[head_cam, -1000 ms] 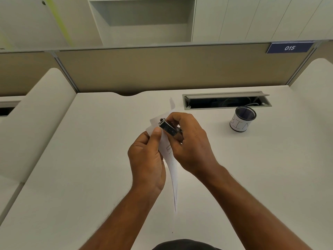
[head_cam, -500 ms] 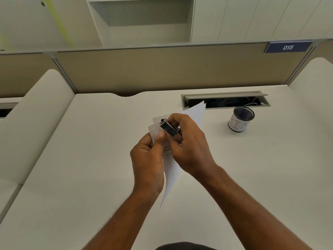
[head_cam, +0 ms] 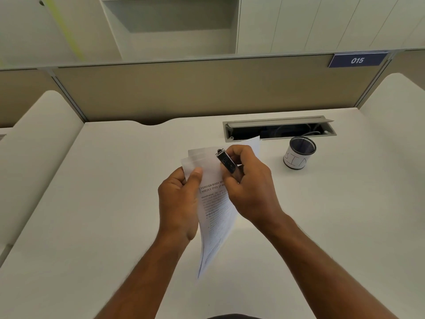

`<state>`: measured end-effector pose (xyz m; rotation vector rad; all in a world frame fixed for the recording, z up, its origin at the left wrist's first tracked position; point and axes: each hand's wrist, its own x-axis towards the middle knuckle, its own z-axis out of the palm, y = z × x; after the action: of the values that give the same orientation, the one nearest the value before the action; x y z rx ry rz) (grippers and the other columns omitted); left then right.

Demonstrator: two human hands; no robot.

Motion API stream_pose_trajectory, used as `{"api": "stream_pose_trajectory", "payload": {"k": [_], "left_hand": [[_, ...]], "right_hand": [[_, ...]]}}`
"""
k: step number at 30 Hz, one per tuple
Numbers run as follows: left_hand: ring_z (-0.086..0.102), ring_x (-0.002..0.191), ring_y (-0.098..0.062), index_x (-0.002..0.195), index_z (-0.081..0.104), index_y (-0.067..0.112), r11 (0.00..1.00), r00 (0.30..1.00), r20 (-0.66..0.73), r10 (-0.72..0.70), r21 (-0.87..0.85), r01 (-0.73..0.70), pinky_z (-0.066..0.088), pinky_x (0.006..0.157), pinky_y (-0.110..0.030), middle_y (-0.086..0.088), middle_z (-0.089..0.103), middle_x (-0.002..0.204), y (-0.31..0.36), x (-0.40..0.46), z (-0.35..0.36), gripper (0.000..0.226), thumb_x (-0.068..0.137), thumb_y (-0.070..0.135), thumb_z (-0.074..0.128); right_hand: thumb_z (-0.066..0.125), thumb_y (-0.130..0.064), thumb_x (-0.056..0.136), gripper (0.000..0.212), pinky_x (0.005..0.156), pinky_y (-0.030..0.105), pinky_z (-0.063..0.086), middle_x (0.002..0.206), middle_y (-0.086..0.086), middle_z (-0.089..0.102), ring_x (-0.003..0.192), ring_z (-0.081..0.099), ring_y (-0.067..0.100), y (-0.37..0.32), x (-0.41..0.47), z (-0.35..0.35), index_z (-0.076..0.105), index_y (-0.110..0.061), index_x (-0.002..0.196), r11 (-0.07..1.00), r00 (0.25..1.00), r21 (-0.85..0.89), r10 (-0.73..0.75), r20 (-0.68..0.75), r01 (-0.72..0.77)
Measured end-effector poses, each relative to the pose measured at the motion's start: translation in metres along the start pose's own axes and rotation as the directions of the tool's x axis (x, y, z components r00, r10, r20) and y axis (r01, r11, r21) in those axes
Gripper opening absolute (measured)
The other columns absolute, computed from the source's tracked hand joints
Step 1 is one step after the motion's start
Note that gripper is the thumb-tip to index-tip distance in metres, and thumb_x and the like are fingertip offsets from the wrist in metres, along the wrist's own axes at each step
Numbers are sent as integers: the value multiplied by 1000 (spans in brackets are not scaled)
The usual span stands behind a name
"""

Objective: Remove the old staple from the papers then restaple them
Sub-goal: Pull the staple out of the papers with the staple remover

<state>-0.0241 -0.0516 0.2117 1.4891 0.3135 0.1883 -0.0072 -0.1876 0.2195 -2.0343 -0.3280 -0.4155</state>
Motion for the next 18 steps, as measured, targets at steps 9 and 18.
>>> {"api": "stream_pose_trajectory", "payload": {"k": [9, 18], "left_hand": [[77, 76, -26, 90, 70, 7, 855, 897, 134, -421, -272, 441, 62, 67, -37, -14, 78, 88, -37, 56, -9, 6, 92, 11, 67], [70, 78, -26, 99, 64, 8, 905, 903, 84, -422, -18, 425, 52, 72, -38, -16, 71, 92, -105, 105, -11, 5, 96, 11, 64]], "right_hand": [[67, -19, 91, 26, 61, 2, 43, 76, -20, 54, 72, 55, -9, 33, 6, 3, 49, -34, 102, 988, 989, 25, 151, -2, -150], [63, -18, 93, 12, 52, 8, 44, 72, -10, 55, 56, 50, -5, 103, 6, 12, 56, -25, 100, 908, 910, 53, 415, 1, -415]]}}
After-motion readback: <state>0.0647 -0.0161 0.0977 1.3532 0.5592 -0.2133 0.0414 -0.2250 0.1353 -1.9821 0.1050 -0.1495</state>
